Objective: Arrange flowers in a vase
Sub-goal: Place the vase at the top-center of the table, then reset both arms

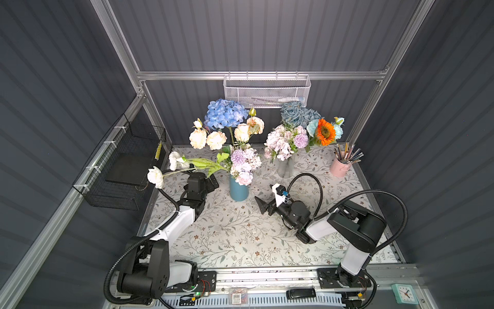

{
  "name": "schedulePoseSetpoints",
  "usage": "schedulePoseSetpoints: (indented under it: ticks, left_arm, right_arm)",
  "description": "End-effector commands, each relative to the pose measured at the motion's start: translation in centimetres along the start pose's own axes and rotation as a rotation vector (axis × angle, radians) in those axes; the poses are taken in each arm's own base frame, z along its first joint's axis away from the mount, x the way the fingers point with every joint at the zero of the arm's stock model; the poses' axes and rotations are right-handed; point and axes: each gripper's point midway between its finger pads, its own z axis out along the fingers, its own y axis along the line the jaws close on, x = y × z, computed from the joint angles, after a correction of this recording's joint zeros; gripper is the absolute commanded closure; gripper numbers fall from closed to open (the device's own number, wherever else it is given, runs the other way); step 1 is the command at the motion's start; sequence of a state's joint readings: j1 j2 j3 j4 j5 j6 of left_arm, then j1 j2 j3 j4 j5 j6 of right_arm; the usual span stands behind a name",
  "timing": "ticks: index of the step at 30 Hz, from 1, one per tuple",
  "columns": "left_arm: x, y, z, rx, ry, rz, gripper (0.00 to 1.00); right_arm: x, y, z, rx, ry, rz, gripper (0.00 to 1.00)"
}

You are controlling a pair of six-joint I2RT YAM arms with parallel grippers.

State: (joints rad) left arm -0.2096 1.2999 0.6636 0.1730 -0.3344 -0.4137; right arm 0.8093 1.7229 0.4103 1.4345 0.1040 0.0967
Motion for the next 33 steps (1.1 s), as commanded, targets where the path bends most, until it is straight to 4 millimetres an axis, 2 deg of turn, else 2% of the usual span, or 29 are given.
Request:
schedulePoseSetpoints:
  ticks: [1, 4, 7, 12, 17, 20, 23, 26, 28, 29, 32, 33]
  left_arm:
    - [-0.6, 2.6, -0.3, -0.144, -0.072, 0.11, 0.0]
    - [-1.8, 2.9, -0.4, -0.169, -0.143, 0.157, 0.0]
    - [-2.2, 3.3, 0.2, -0.202, -0.184, 0.198, 0.0]
    - [-1.5, 4.3, 1.4, -0.272, -0.197, 0.268, 0.0]
    - [-0.6, 4.8, 2.5, -0.304, -0.201, 0.314, 0.0]
    - [0.6, 4.7, 4.0, -0.304, -0.173, 0.36, 0.0]
    - [1.8, 4.1, 5.3, -0.261, -0.167, 0.397, 0.0]
    - [3.2, 3.3, 5.9, -0.189, -0.16, 0.428, 0.0]
    - [3.4, 3.0, 5.9, -0.147, -0.166, 0.429, 0.0]
    - [3.8, 2.9, 5.8, -0.112, -0.15, 0.428, 0.0]
    - [4.0, 2.7, 5.7, -0.049, -0.169, 0.413, 0.0]
    - [4.2, 2.8, 5.8, -0.031, -0.16, 0.405, 0.0]
  right_arm:
    - [-2.1, -3.3, -1.8, 0.145, -0.045, 0.071, 0.01]
    - [-2.9, -5.4, -3.1, 0.246, 0.023, 0.039, 0.01]
    - [-4.1, -8.1, -4.2, 0.347, 0.124, 0.022, 0.01]
    - [-6.9, -12.1, -7.4, 0.497, 0.15, -0.014, 0.01]
    - [-7.6, -16.6, -11.0, 0.665, 0.256, -0.103, 0.01]
    - [-6.6, -20.2, -13.2, 0.774, 0.326, -0.106, 0.01]
    - [-4.2, -22.7, -13.9, 0.806, 0.371, -0.151, 0.01]
    - [-1.1, -24.9, -13.6, 0.823, 0.424, -0.147, 0.01]
    - [0.3, -25.7, -13.0, 0.801, 0.421, -0.135, 0.01]
    - [0.6, -26.0, -12.6, 0.788, 0.41, -0.146, 0.01]
    - [-0.5, -27.0, -11.5, 0.769, 0.331, -0.161, 0.01]
    - [0.2, -27.9, -11.8, 0.783, 0.361, -0.119, 0.01]
